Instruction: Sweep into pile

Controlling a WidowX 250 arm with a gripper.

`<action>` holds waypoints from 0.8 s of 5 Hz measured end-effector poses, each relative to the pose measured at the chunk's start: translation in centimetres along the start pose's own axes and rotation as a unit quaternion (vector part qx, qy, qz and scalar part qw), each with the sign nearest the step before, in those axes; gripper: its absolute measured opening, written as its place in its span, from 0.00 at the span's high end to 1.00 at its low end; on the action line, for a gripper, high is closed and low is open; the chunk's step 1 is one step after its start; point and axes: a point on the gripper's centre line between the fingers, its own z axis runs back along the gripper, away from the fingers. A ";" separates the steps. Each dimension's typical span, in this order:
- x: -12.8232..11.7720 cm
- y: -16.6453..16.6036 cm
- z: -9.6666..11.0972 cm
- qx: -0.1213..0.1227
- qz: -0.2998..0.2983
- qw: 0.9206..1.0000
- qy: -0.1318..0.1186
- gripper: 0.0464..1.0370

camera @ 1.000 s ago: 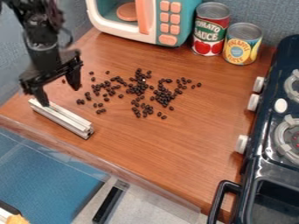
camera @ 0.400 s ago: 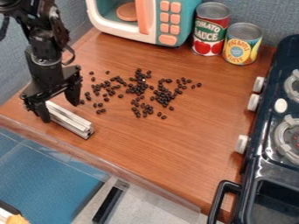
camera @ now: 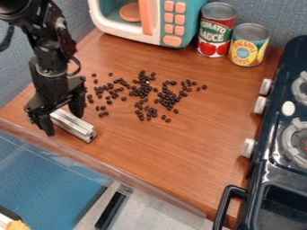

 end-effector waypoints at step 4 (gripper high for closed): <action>1.1 -1.8 -0.7 -0.013 -0.061 0.998 -0.013 0.66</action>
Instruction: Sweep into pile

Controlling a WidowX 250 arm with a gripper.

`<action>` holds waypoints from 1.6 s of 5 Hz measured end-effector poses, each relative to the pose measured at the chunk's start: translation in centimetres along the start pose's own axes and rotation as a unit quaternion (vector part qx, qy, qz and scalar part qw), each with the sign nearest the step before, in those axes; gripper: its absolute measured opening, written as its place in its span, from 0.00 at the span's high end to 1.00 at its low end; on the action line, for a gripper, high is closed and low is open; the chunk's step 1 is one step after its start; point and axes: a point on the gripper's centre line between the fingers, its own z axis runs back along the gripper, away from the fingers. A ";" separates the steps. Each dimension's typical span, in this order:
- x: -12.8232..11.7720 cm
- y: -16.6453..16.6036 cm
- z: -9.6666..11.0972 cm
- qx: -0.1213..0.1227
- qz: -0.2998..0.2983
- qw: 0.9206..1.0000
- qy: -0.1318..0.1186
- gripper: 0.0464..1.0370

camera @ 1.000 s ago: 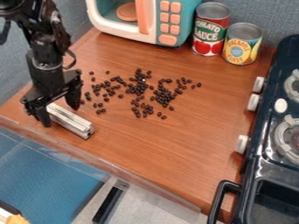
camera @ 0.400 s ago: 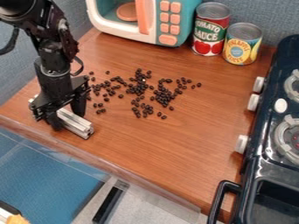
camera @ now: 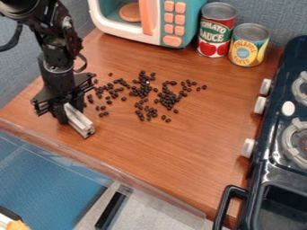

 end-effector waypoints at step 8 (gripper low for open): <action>-2.0 -5.8 -0.2 0.037 -0.265 0.963 0.031 0.66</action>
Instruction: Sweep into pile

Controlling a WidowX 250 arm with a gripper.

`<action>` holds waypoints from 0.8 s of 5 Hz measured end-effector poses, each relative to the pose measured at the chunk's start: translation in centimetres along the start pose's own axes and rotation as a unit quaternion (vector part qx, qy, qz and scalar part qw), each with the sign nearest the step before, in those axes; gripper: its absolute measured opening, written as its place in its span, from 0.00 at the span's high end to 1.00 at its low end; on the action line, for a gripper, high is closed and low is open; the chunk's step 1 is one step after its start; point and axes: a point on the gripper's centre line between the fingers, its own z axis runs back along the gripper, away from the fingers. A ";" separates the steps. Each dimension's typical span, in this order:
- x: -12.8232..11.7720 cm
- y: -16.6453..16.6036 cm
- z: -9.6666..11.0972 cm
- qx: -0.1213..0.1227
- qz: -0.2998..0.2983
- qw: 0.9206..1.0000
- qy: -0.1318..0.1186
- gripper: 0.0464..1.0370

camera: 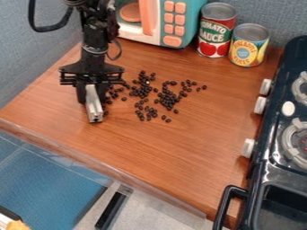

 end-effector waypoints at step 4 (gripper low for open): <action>-1.6 -3.1 0.7 -0.012 -0.104 0.993 -0.058 0.66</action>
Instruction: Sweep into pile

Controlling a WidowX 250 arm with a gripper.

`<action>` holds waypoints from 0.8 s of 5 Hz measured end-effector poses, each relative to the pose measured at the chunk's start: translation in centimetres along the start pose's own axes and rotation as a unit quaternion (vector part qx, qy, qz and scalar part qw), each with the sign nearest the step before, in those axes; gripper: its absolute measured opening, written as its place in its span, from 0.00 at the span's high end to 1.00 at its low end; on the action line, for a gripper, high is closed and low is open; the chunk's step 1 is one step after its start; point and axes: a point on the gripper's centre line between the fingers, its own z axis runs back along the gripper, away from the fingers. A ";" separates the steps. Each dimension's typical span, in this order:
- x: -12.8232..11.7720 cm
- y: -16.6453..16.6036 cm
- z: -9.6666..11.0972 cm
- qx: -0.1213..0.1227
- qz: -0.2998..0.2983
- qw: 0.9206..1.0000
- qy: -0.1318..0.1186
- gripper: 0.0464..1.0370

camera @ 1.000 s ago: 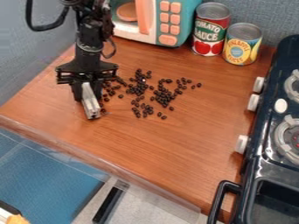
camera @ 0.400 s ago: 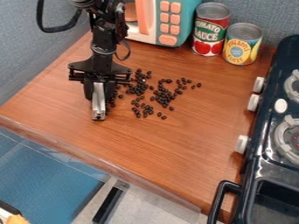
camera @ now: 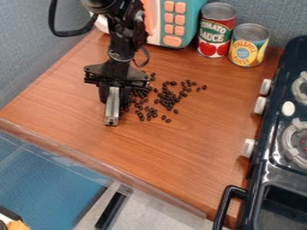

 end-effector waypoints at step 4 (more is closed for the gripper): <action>-2.0 -3.4 1.2 -0.015 -0.042 0.999 -0.010 0.66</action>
